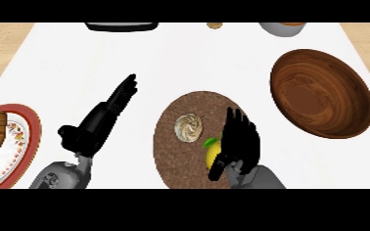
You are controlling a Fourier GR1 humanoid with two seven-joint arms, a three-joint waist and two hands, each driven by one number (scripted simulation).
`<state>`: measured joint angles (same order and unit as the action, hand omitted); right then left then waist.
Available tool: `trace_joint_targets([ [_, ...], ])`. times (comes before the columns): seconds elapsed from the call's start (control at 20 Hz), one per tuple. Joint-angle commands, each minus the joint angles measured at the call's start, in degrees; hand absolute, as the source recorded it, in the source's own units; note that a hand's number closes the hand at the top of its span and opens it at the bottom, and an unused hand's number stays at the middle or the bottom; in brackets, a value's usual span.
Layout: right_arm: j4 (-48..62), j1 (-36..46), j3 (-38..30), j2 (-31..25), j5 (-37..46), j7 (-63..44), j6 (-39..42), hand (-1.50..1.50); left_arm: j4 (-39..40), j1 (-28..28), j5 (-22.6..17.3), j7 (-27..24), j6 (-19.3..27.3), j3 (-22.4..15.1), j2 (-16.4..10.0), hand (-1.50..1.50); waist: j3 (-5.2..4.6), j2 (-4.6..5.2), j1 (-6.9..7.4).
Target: Pick the lemon from the placemat and place it in the bowl
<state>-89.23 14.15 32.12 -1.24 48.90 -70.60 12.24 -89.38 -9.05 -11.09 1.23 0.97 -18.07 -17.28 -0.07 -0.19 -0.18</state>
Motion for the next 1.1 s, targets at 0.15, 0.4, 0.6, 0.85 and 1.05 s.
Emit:
trace_joint_targets([
  [0.15, -0.1, 0.7, 2.2, 1.2, -0.6, -14.5, 1.9, -1.5, -1.9, -1.3, 2.0, 3.1, 1.7, -1.2, 2.5, 0.0, 0.05, 0.06, 0.39],
  [0.4, 0.3, -5.1, -2.1, 1.1, 3.6, -5.6, 1.1, -1.5, 0.6, 1.2, 2.4, -0.5, 0.1, 0.6, 2.4, 0.0, 0.05, 0.11, 0.07],
  [0.6, 4.7, 5.3, 1.4, 1.2, 0.6, -7.0, -2.9, 1.5, 0.2, -0.7, 1.7, 1.3, -3.1, 2.5, 2.2, 0.0, 0.06, 0.22, 0.62],
  [0.85, 6.8, -0.3, -0.4, 1.2, 6.9, -0.2, -4.1, 1.5, 3.6, -2.3, 2.4, 0.3, -3.6, 3.9, 3.6, 0.0, 0.06, 0.23, 0.21],
  [1.05, 11.7, 7.9, -16.4, 1.2, 6.3, -2.8, -4.9, 1.5, -0.7, -1.0, 3.8, 1.6, -1.8, 1.6, 4.5, 0.0, 0.08, 0.64, 1.18],
])
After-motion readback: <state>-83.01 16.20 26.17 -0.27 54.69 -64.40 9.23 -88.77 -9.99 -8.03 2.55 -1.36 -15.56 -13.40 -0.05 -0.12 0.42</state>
